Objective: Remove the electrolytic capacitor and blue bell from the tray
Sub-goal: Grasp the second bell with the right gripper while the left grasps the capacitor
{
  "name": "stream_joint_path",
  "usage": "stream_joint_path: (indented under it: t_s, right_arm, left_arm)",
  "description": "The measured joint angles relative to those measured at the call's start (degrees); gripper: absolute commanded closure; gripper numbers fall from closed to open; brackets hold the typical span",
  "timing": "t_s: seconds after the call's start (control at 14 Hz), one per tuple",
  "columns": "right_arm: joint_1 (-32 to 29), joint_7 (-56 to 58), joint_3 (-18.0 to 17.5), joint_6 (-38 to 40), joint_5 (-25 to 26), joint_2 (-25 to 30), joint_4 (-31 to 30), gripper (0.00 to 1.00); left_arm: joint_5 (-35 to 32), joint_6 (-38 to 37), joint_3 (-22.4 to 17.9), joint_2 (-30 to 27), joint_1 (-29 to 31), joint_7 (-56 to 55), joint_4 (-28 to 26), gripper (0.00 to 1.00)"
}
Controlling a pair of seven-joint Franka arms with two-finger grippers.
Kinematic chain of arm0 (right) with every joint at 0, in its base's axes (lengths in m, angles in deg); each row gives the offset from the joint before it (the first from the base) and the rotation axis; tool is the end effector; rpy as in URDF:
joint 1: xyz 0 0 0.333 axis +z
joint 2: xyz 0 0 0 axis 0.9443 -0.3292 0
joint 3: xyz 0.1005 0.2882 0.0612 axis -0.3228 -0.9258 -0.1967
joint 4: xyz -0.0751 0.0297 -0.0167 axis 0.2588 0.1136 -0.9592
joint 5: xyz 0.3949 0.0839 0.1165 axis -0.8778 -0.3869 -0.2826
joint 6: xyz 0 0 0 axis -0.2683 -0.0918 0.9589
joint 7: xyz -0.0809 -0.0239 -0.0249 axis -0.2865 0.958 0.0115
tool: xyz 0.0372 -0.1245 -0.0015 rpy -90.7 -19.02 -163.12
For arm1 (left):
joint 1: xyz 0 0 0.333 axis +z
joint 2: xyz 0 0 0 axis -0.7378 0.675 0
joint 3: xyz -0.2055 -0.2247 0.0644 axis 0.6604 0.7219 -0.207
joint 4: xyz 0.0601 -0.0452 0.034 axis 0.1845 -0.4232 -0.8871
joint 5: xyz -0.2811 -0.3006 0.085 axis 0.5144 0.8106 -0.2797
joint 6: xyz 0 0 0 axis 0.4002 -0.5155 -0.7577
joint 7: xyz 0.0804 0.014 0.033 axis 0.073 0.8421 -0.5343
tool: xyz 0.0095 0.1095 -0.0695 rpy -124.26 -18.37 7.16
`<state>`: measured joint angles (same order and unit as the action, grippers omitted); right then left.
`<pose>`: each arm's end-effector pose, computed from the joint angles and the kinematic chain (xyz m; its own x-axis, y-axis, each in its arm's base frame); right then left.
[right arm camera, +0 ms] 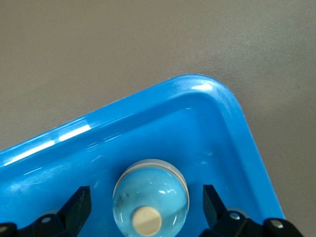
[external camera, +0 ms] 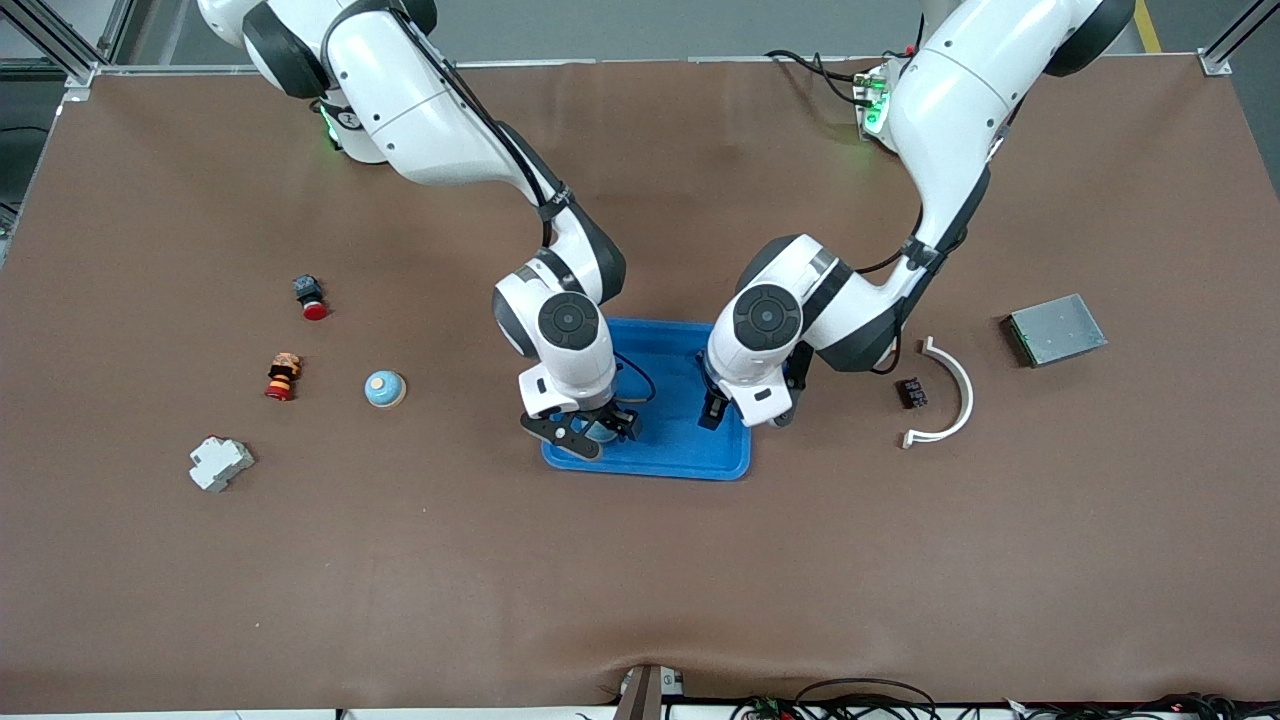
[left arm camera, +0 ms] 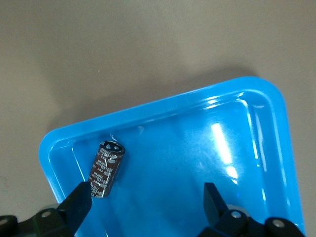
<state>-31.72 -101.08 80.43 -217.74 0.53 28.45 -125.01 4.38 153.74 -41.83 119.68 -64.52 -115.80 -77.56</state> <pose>0.6087 0.4592 0.1503 0.8884 -0.4500 0.0904 -0.4461 -0.8929 -0.0608 0.5775 -0.4292 0.2044 0.3408 0.9358 -0.0901 0.9348 -0.3475 -0.0732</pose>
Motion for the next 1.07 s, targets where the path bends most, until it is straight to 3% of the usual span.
stream_joint_path:
  t_s: [0.21, 0.29, 0.36, 0.43, 0.5, 0.86, 1.07]
  right_arm:
    - [0.0, -0.1, 0.0, 0.0, 0.1, -0.1, 0.0, 0.0]
    - [0.0, -0.1, 0.0, 0.0, 0.2, -0.1, 0.0, 0.19]
    - [0.0, -0.1, 0.0, 0.0, 0.3, -0.1, 0.0, 0.47]
    - [0.0, -0.1, 0.0, 0.0, 0.6, -0.2, 0.0, 0.82]
    - [0.0, -0.2, 0.0, 0.0, 0.7, -0.3, 0.0, 1.0]
    - [0.1, -1.7, 0.1, 0.4, 0.8, -0.3, 0.5, 1.0]
    - [0.8, -2.6, -0.1, 4.9, 0.7, 0.0, 2.7, 1.0]
  left_arm:
    - [-0.9, 0.0, -0.3, 1.1, -1.1, -1.7, -0.6, 0.0]
    - [-1.2, 0.0, -0.3, 1.3, -1.4, -2.1, -1.0, 0.0]
    - [-1.3, 0.0, -0.3, 1.5, -1.6, -2.3, -1.5, 0.0]
    - [-1.3, 0.0, -0.3, 1.6, -1.8, -2.3, -2.1, 0.0]
    - [-1.3, 0.0, -0.3, 1.6, -1.9, -2.3, -2.8, 0.0]
    - [-1.9, 0.0, -0.4, 1.7, -2.2, -2.3, -4.9, 0.0]
    - [-2.5, 0.8, -0.5, 2.1, -2.2, -2.3, -5.1, 0.0]
